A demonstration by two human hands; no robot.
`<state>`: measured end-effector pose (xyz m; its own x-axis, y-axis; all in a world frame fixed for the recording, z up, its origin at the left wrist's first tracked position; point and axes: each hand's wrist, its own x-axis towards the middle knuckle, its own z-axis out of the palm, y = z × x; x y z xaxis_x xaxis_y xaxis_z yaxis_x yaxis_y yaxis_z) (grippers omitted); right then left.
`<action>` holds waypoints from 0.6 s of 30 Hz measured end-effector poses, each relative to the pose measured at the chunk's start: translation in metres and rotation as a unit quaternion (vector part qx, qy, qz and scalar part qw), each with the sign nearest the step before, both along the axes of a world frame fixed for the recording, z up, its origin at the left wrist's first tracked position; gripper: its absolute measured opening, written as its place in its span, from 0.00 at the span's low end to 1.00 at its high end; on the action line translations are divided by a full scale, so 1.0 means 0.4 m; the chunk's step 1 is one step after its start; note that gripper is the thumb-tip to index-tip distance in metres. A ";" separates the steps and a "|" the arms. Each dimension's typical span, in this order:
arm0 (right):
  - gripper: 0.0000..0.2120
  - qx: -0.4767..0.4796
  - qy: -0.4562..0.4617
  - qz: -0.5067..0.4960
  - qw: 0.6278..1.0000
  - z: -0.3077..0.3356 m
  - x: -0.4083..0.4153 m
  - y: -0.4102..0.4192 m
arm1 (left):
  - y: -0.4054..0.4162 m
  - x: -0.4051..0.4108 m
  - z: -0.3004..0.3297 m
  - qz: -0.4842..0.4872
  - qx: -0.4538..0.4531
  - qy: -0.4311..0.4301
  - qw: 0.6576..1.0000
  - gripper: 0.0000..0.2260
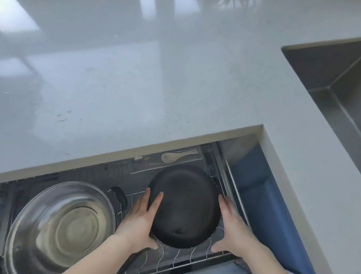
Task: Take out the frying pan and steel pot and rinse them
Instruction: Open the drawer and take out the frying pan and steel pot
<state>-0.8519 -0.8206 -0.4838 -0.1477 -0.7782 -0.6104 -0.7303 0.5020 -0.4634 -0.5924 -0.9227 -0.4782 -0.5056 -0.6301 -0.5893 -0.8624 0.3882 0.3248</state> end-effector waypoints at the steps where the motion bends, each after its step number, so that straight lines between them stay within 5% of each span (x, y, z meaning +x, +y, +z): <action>1: 0.69 0.007 0.003 0.003 1.000 -0.008 -0.003 -0.004 | -0.007 -0.004 -0.012 0.003 0.006 -0.001 1.000 0.61; 18: 0.72 -0.039 0.018 0.009 0.999 -0.119 0.000 -0.033 | -0.066 -0.010 -0.091 0.008 0.024 -0.007 1.000 0.62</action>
